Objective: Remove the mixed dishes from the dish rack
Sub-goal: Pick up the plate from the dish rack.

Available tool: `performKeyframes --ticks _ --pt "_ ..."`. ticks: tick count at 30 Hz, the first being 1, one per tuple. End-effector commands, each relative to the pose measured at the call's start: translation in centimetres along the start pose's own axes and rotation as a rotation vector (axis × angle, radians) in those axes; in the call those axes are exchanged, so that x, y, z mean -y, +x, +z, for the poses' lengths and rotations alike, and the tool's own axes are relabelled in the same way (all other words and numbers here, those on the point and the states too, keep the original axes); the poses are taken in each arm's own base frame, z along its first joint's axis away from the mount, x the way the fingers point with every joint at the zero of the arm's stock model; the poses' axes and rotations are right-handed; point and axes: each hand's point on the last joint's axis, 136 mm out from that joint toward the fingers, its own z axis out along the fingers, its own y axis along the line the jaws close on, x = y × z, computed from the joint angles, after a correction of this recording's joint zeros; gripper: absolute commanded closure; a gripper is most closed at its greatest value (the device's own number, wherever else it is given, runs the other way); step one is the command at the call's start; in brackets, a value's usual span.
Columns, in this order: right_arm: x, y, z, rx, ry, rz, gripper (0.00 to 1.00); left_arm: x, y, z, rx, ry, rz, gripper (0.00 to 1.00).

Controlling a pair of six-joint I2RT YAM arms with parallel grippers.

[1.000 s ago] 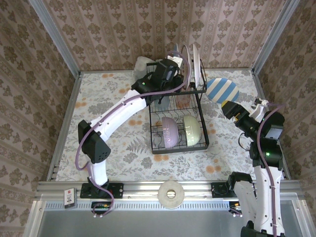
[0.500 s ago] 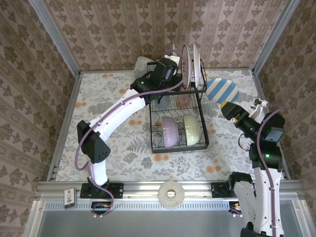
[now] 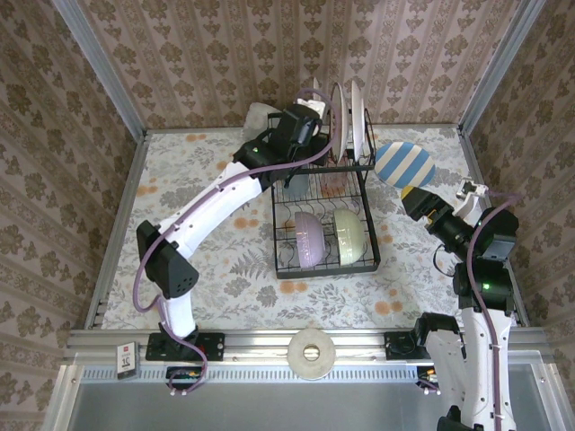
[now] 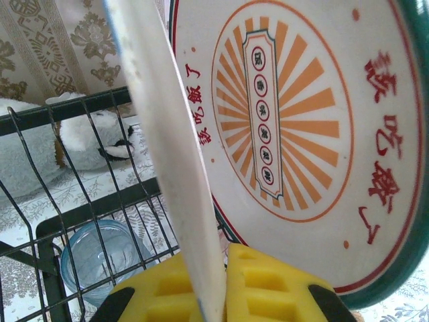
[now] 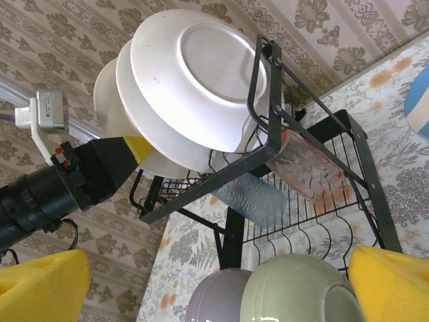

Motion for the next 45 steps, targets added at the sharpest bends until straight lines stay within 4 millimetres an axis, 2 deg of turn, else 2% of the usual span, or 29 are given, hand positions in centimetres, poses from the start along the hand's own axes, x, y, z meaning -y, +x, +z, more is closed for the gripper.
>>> performKeyframes --ticks 1,14,26,31,35,45 --pt "-0.3 0.0 -0.1 0.008 -0.013 -0.012 0.0 0.5 -4.1 -4.3 0.114 0.041 0.017 1.0" --pt "-0.5 -0.2 -0.2 0.016 -0.01 -0.012 0.0 0.5 -5.9 -6.9 0.182 0.053 0.035 1.0" --pt "-1.3 -0.5 -0.6 0.024 -0.022 0.0 0.0 -0.5 -7.1 -11.5 0.307 0.041 0.17 1.0" --pt "-1.8 -0.8 -0.8 0.035 -0.033 0.029 0.0 0.3 -6.0 -13.7 0.345 0.075 0.341 1.0" --pt "-2.4 -0.9 -0.9 0.04 -0.065 0.062 0.0 0.4 -4.3 -15.6 0.382 0.064 0.494 1.0" --pt "-3.6 -1.7 -0.3 0.046 -0.138 0.15 0.0 1.6 2.5 -19.6 0.428 0.067 0.908 1.0"
